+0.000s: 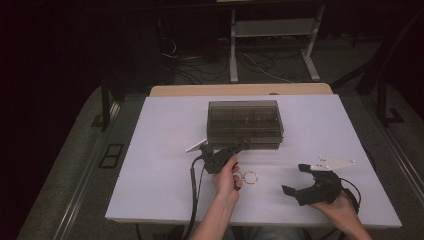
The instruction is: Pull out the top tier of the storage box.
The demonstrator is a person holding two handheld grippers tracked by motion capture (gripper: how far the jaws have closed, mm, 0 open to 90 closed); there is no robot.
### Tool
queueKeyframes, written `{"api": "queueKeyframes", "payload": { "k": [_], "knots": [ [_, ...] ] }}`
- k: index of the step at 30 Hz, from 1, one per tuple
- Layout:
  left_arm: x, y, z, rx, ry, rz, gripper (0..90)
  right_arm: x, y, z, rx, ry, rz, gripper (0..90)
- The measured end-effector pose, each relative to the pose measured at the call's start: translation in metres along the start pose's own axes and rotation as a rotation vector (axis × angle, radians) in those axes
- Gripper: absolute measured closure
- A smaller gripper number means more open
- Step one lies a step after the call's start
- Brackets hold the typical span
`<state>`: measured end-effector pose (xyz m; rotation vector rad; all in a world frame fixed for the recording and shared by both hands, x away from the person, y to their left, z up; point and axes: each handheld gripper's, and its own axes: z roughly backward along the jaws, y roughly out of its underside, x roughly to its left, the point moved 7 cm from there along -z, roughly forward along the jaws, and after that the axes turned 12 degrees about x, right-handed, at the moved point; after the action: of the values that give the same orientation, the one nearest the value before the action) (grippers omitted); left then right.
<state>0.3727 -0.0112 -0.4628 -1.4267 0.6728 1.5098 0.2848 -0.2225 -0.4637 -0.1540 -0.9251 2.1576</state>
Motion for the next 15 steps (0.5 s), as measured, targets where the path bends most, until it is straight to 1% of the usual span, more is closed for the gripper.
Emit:
{"api": "queueKeyframes", "payload": {
  "k": [4, 7, 8, 9, 10, 13, 15],
  "knots": [
    [0.000, 0.000, 0.000, 0.001, -0.002, 0.000, 80.3, 0.000, 0.000, 0.000, -0.001, 0.000, 0.002, 0.3],
    [-0.001, 0.000, 0.001, 0.005, -0.008, -0.008, 79.5, 0.000, 0.000, 0.000, 0.001, 0.000, 0.000, 0.3],
    [0.000, 0.001, 0.001, 0.011, -0.014, -0.019, 78.9, 0.000, 0.000, 0.000, 0.002, -0.001, -0.002, 0.3],
    [-0.001, 0.002, 0.000, 0.017, -0.012, -0.019, 77.6, 0.000, 0.000, 0.000, 0.004, -0.001, -0.004, 0.3],
    [-0.002, 0.003, 0.000, 0.030, -0.016, -0.029, 75.0, 0.000, 0.000, -0.001, 0.003, 0.000, -0.002, 0.3],
    [-0.003, 0.008, 0.000, 0.049, -0.031, -0.061, 68.8, 0.000, 0.000, -0.001, 0.003, -0.001, -0.003, 0.3],
    [-0.005, 0.011, 0.000, 0.063, -0.042, -0.090, 65.9, 0.000, 0.000, -0.001, 0.003, 0.000, -0.002, 0.3]
  ]
}}
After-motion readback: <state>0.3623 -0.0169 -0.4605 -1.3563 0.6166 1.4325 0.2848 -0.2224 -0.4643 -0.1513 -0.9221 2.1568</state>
